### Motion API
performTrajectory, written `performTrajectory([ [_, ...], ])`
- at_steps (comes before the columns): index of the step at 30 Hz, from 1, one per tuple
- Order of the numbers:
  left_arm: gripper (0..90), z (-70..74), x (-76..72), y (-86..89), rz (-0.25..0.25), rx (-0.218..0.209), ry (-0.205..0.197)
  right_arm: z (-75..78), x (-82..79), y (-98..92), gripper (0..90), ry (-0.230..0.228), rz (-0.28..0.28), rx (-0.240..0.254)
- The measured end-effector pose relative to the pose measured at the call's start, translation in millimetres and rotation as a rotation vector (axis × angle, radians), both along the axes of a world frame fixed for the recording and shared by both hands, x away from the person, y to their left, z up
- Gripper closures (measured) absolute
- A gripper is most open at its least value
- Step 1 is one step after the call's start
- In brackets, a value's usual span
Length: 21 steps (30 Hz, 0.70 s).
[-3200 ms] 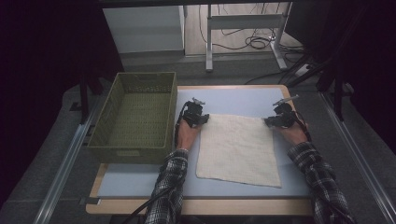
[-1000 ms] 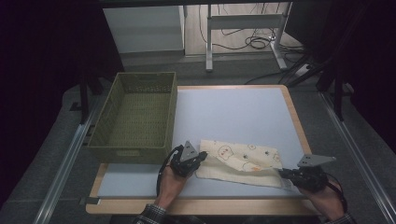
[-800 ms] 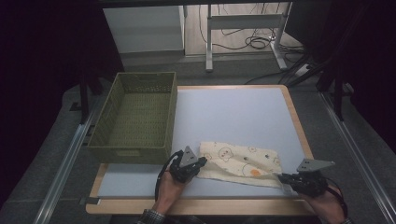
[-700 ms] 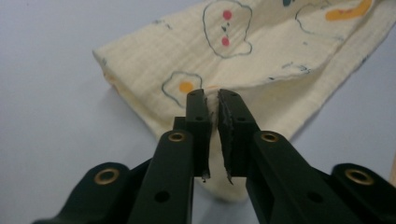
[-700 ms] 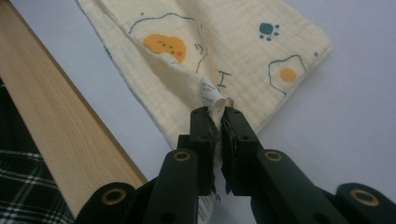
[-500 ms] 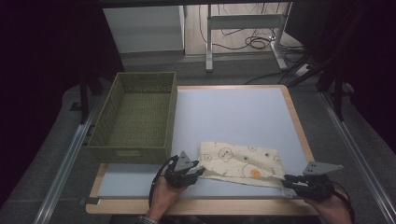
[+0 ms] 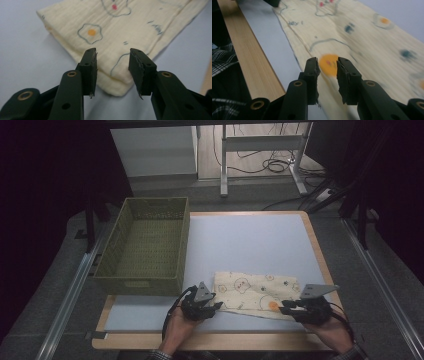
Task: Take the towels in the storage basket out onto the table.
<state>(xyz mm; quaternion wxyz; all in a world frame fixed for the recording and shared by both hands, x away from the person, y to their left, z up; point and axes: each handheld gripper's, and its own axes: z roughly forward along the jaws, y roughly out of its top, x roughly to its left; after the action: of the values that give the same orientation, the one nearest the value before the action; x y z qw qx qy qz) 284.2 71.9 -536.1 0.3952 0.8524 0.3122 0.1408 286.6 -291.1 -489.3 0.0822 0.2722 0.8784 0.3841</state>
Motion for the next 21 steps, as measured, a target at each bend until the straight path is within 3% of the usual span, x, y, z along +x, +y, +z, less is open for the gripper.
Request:
performTrajectory([
  [6, 61.2, -1.9, 1.4, 4.9, 0.020, -0.015, 0.005, -20.0, 13.0, 45.2, 70.6, -0.003, 0.080, -0.052],
  [9, 61.5, 0.2, -0.9, 8.1, 0.006, -0.051, 0.015, -27.5, 14.3, 54.6, 80.4, -0.035, 0.073, -0.119],
  [11, 61.5, 0.9, -2.5, 9.3, -0.018, -0.076, 0.021, -27.7, 14.3, 54.0, 86.7, -0.033, 0.072, -0.110],
  [13, 61.9, -0.2, -2.8, 9.1, -0.035, -0.080, 0.032, -25.3, 13.5, 52.5, 87.6, -0.034, 0.061, -0.105],
  [16, 66.2, -4.3, -1.3, 7.9, -0.043, -0.056, 0.045, -16.0, 9.6, 50.3, 87.7, -0.037, 0.062, -0.078],
  [18, 71.9, -5.2, -0.4, 8.2, -0.050, -0.067, 0.054, -8.6, 5.4, 49.9, 87.7, -0.039, 0.070, -0.058],
  [21, 84.0, -2.1, -0.5, 8.2, -0.051, -0.052, 0.045, -3.2, -1.5, 52.6, 87.7, -0.035, 0.091, -0.056],
])
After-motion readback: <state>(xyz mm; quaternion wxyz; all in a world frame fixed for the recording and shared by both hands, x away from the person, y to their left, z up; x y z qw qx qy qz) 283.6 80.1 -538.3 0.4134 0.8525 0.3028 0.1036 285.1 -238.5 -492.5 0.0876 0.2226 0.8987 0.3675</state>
